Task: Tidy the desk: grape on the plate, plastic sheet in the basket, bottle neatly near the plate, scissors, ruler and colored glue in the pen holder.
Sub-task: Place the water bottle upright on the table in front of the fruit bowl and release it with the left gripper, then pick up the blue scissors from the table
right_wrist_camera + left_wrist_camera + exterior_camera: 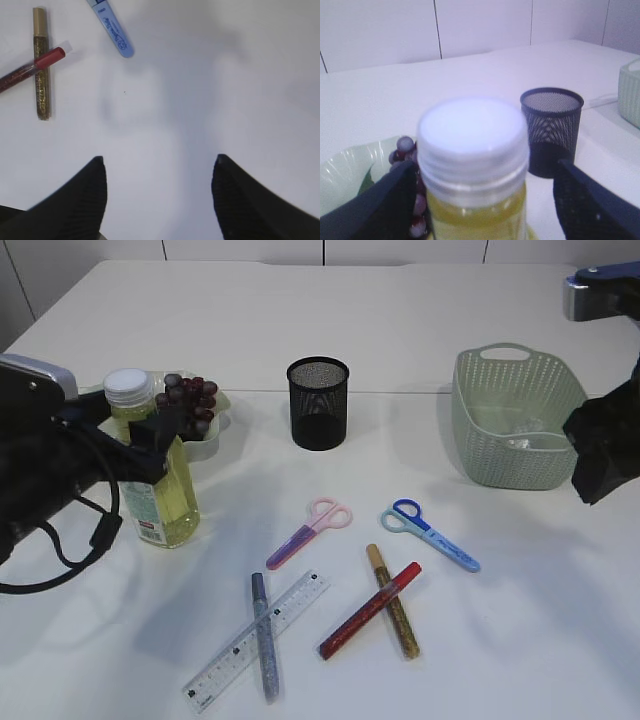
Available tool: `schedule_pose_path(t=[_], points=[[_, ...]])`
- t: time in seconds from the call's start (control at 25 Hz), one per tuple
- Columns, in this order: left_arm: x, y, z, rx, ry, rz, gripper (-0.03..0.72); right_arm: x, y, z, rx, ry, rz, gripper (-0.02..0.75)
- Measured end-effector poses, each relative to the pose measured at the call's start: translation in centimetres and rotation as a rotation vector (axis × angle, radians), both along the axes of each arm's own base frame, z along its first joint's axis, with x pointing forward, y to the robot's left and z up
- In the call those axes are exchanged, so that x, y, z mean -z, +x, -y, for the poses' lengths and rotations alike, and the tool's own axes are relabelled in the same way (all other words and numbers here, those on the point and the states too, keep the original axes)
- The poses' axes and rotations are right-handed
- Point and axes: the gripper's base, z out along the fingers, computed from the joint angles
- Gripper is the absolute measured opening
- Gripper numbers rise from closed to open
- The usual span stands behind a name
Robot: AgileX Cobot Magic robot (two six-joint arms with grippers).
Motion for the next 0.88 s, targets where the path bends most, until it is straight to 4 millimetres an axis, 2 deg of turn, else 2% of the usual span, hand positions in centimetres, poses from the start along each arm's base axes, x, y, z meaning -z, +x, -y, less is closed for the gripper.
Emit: schedule_pose_path(t=[0.28, 0.52, 0.88], points=[[-4.8, -0.8, -0.3, -0.01, -0.048, 0.142, 0.61, 0.0, 0.2, 0.0, -0.002, 0.004, 0.018, 0.512], [-8.5, -2.1, -1.1, -0.051, -0.099, 0.237, 0.559, -0.1, 0.2, -0.1, -0.002, 0.006, 0.026, 0.512], [-11.0, -4.5, -2.5, -0.128, -0.1, -0.002, 0.465, -0.1, 0.2, -0.1, -0.001, 0.013, 0.024, 0.512]])
